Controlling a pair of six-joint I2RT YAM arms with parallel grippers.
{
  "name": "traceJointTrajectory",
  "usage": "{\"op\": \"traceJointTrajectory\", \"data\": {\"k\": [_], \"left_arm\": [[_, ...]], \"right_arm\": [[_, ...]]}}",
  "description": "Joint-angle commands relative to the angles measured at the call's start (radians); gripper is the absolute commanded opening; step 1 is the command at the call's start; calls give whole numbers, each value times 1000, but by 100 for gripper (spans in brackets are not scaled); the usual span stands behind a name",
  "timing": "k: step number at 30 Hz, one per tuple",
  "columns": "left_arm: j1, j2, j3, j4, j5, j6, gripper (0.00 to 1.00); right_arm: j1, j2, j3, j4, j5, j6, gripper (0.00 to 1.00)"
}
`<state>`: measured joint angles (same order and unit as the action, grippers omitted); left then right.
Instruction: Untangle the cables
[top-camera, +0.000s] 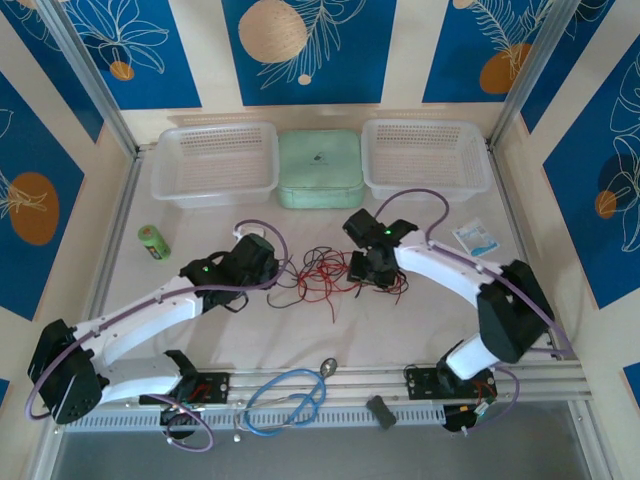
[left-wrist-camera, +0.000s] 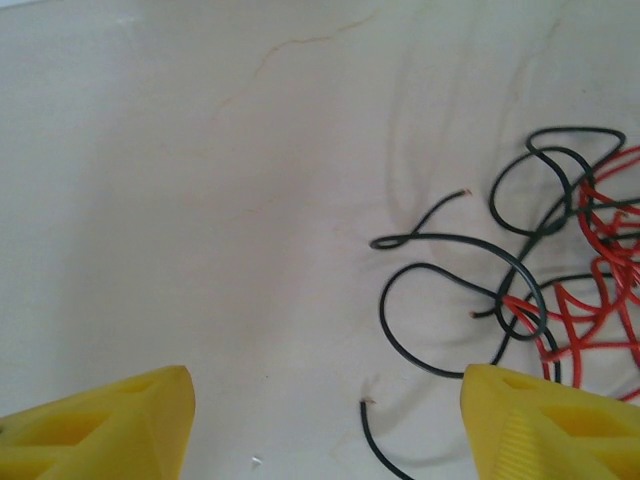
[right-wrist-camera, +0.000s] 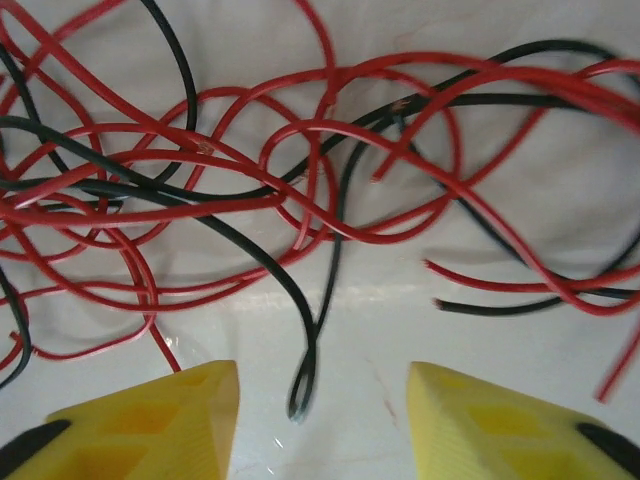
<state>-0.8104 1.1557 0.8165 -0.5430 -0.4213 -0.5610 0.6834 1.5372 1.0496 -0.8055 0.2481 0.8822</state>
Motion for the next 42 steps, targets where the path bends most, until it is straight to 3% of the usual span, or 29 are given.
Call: {"op": "traceJointTrajectory", "data": {"k": [1,7,9,13,17,25,33,36,42], "left_arm": [[-27,24,30,-11,34,-18,71],[-72,91,37,41,56,-34,71],[-83,122,43,58,63,-35,71],[-95,187,53,92,64,-53,71],[-94,228,70,39,-19,-146,72],[-81,222,45,23,-60,-216,69],[-73,140,-3,83,-19,-182,64],[-73,108,-12,105,1,-150,64],[-74,71,-16,128,37,-111,63]], "right_arm": [[23,65,30,29,-46,24,42],[32,96,39,19,-27,22,6],[33,62,52,-2,-12,6,0],[30,-55,90,-31,-17,-81,0],[3,-168,136,-61,-90,-191,0],[-152,-365,190,-55,-379,-305,0],[-294,-422,223,9,-639,-292,0],[-314,-423,241,8,-649,-288,0],[-356,-434,184,-57,-481,-253,0]]}}
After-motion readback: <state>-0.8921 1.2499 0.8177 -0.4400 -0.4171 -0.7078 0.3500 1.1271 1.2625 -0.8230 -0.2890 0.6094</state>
